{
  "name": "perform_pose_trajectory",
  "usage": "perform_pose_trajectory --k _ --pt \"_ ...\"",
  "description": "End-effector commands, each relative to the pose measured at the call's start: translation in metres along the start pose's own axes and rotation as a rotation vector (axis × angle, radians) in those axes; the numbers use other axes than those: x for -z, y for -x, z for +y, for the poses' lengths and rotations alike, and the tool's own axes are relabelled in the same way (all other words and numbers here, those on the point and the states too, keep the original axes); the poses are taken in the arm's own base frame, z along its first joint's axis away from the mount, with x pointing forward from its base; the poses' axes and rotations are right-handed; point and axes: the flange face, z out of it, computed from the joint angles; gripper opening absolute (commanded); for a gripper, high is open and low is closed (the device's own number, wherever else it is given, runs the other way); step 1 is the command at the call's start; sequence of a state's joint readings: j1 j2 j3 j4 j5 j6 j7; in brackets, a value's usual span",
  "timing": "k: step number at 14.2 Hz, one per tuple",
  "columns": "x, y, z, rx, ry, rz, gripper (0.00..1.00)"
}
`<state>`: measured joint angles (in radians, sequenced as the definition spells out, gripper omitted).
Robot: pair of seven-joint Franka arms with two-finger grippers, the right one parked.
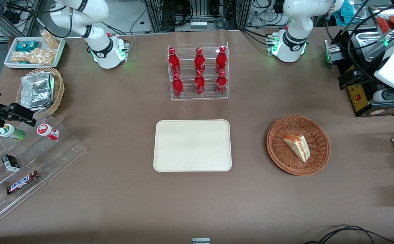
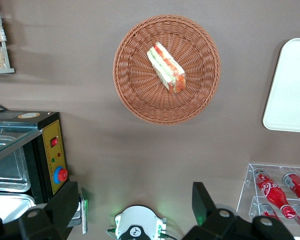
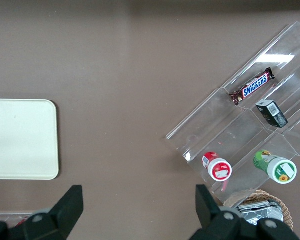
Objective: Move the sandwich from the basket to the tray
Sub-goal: 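Move the left gripper over the wicker basket toward the sandwich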
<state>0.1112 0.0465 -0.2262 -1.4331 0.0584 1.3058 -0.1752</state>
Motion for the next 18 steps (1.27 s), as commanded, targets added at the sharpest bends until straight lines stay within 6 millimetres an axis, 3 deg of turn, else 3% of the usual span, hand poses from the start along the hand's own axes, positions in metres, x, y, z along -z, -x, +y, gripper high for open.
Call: perform_pose_trajectory --k 1,5,9,11,13,16,18 --pt "0.008 0.006 0.003 0.011 -0.004 0.026 1.00" --pt "0.006 0.005 0.009 0.001 -0.015 0.023 1.00" --pt "-0.022 -0.011 0.002 0.169 -0.019 -0.035 1.00" --pt "-0.058 -0.036 0.005 0.256 -0.023 -0.073 1.00" --pt "-0.110 -0.059 0.014 0.362 -0.011 -0.037 1.00" --pt "-0.177 -0.077 0.026 0.538 0.034 0.053 1.00" --pt "-0.205 -0.082 0.030 0.569 0.054 0.081 1.00"
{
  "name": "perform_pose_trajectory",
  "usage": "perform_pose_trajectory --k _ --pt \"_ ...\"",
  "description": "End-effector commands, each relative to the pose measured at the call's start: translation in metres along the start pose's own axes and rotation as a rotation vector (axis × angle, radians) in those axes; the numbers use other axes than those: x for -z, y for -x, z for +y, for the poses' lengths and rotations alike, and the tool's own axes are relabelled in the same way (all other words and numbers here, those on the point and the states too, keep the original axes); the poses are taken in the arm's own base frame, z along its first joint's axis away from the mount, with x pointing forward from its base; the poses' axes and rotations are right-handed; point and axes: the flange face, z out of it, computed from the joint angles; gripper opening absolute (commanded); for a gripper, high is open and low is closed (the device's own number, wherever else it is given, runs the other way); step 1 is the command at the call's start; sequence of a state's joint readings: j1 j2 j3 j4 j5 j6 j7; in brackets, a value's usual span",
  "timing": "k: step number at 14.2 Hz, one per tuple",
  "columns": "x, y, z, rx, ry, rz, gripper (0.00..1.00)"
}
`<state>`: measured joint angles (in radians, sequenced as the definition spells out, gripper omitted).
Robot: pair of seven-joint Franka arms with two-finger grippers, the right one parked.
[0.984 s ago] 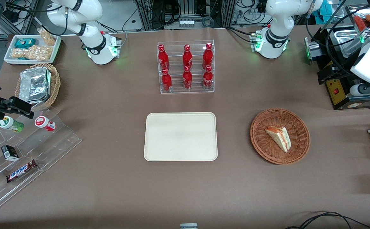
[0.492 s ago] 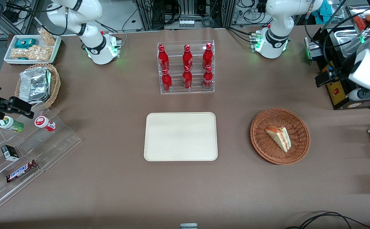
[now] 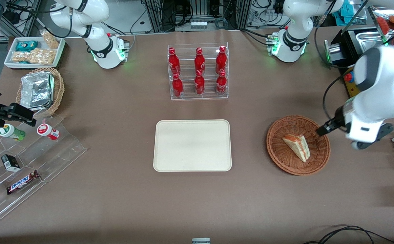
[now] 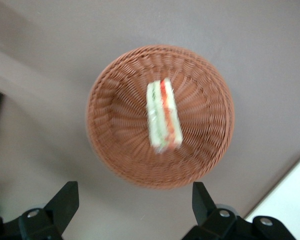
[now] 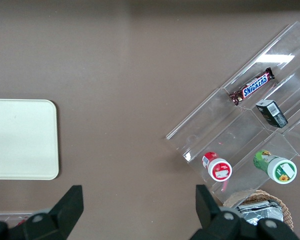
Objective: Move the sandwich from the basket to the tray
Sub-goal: 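Lower the open left gripper and grasp the wrapped sandwich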
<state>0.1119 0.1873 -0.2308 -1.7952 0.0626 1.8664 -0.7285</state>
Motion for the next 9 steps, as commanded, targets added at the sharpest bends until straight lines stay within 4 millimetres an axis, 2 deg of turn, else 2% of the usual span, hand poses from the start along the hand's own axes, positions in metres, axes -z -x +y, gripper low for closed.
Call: perform_pose_trajectory --k 1,5,9 --pt "-0.027 0.007 -0.001 0.051 0.009 0.030 1.00" --pt "-0.070 -0.002 0.008 0.150 0.041 0.034 1.00" --pt "-0.113 0.002 0.005 0.161 0.059 0.035 1.00"
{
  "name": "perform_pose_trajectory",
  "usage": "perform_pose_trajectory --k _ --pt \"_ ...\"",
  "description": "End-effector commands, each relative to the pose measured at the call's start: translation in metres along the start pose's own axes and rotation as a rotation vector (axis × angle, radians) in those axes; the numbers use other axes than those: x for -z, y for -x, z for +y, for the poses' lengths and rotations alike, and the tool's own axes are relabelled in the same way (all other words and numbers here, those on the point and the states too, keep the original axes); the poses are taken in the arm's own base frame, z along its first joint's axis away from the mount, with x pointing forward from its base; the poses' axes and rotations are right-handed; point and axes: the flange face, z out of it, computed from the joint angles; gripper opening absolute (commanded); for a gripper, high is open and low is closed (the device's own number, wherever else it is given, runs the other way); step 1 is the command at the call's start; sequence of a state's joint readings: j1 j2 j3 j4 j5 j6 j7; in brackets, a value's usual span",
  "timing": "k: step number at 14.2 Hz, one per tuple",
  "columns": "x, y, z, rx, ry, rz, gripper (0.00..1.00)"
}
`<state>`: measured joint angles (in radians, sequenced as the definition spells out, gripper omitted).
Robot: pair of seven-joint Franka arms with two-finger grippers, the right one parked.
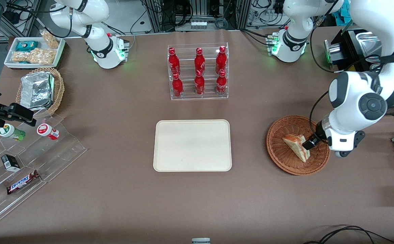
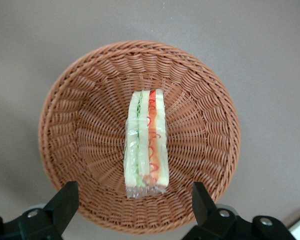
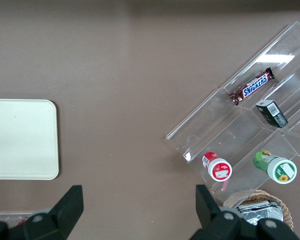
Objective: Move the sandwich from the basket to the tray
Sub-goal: 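Lower the open left gripper and grasp the wrapped sandwich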
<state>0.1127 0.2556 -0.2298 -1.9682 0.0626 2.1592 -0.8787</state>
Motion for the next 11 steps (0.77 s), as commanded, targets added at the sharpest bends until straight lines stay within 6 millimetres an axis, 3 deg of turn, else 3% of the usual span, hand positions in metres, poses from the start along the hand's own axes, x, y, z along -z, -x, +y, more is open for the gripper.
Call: perform_pose_trajectory --k 1,2,11 --pt "-0.025 0.006 -0.005 0.020 0.012 0.015 1.00" --pt "-0.036 0.006 -0.005 0.021 0.012 0.009 1.00" --pt "-0.074 0.006 -0.005 0.036 -0.019 -0.037 1.00"
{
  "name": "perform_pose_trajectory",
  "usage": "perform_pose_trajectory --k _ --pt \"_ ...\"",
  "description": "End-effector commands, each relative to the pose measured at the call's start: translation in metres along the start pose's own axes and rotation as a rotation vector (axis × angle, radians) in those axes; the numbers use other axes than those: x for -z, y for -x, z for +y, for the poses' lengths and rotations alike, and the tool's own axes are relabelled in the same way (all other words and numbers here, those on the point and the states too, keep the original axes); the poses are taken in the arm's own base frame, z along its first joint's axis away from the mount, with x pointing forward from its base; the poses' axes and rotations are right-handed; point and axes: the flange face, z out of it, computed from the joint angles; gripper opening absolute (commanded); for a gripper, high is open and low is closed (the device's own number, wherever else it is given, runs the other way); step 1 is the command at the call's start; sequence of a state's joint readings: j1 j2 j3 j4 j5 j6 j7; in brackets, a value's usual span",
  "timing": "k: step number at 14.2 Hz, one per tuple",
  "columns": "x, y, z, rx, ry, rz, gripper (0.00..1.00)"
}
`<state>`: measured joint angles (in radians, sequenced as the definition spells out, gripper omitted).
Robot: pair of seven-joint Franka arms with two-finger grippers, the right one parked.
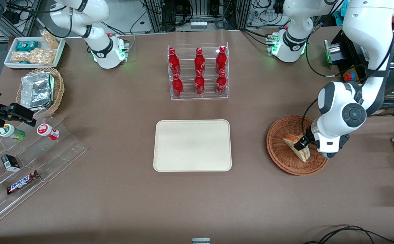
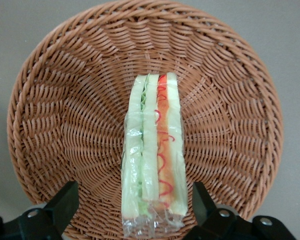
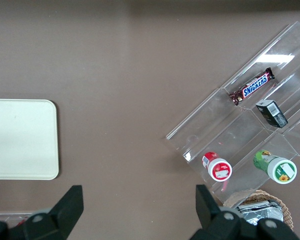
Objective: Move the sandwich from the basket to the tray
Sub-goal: 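Lower the open left gripper and grasp the wrapped sandwich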
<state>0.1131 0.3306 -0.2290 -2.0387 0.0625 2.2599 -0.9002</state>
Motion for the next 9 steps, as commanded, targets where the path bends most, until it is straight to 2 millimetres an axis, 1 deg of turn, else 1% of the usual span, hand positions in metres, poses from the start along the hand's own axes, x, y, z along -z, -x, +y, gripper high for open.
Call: perform_pose_trajectory --k 1,4,5,6,7,8,9 --pt "-0.012 -0.002 0.001 0.017 0.002 0.004 1.00" --pt "-0.032 -0.001 0.001 0.017 -0.017 -0.022 1.00" --pt "-0.035 -0.001 0.002 0.026 -0.016 -0.023 1.00" --pt "-0.035 -0.002 0.003 0.043 -0.007 -0.017 0.87" --pt "-0.037 -0.003 0.004 0.084 -0.006 -0.019 0.56" --pt "-0.038 -0.004 0.007 0.120 -0.005 -0.019 0.39" --pt "-0.035 -0.007 0.010 0.150 0.001 -0.015 0.26"
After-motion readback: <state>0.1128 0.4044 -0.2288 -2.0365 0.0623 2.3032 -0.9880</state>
